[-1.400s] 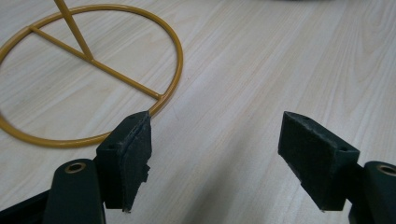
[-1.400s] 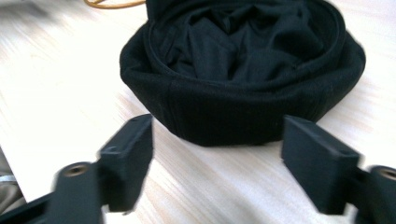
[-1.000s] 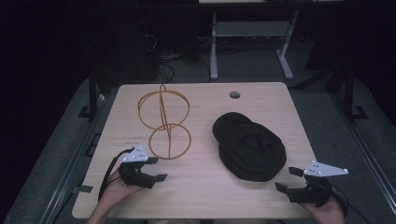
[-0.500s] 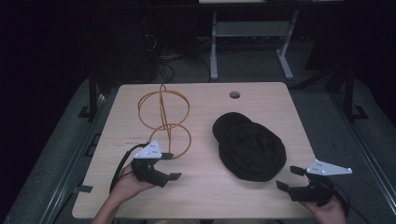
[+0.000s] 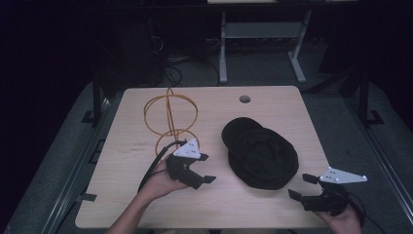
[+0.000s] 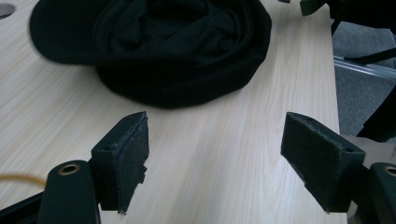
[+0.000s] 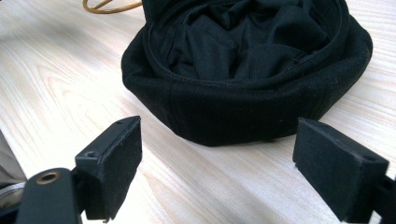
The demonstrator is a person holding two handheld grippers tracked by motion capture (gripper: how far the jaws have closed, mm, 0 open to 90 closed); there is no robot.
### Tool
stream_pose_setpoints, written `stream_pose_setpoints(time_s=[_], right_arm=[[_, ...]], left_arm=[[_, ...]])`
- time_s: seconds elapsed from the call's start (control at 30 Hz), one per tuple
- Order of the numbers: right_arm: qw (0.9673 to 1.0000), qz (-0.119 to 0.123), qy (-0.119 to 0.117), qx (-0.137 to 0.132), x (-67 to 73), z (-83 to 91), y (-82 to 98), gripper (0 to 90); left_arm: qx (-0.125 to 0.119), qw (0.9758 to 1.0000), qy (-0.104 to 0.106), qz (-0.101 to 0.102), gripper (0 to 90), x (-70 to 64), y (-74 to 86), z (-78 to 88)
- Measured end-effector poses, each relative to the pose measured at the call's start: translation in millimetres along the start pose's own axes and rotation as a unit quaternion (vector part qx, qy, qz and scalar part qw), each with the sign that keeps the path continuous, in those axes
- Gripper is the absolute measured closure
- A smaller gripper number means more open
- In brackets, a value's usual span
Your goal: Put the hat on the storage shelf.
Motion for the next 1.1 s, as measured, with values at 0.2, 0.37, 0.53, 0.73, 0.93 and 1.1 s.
stream_pose_setpoints(time_s=[0.2, 0.37, 0.53, 0.73, 0.93, 1.1], right_arm=[[1.0, -0.006, -0.002, -0.002, -1.0, 0.1, 0.8, 15.1], [1.0, -0.006, -0.001, -0.004, -1.5, 1.6, 0.2, 15.1], [1.0, -0.006, -0.001, -0.007, -2.7, 3.5, 0.1, 15.1], [0.9999, -0.007, -0.005, -0.012, -3.0, 4.5, -1.2, 15.2], [0.9999, -0.004, -0.006, -0.008, -5.1, 4.9, 0.2, 15.2], [0.9999, -0.003, -0.008, -0.007, -4.6, 4.9, 0.3, 15.2]], left_arm=[[0.006, 0.9998, 0.014, -0.008, 23.6, -3.4, -14.7, -19.3], [0.003, 0.9997, 0.019, -0.017, 23.6, -8.2, -27.1, -32.2], [0.01, 0.999, 0.032, -0.03, 23.7, -11.7, -38.2, -45.9], [0.02, 0.9976, 0.056, -0.036, 25.8, -19.1, -47.5, -65.2], [0.032, 0.9966, 0.061, -0.044, 25.7, -23.3, -53.7, -86.5], [0.044, 0.9943, 0.081, -0.055, 26.6, -28.3, -57.0, -101.0]])
Point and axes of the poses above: each handheld gripper's, and its own axes: z roughly backward along the jaws, y roughly out of its underside, x roughly to its left, the point moved 5 cm from there along -z, roughly forward along the jaws, and after that the axes turned 5 degrees about -y, right-handed, at the moved point
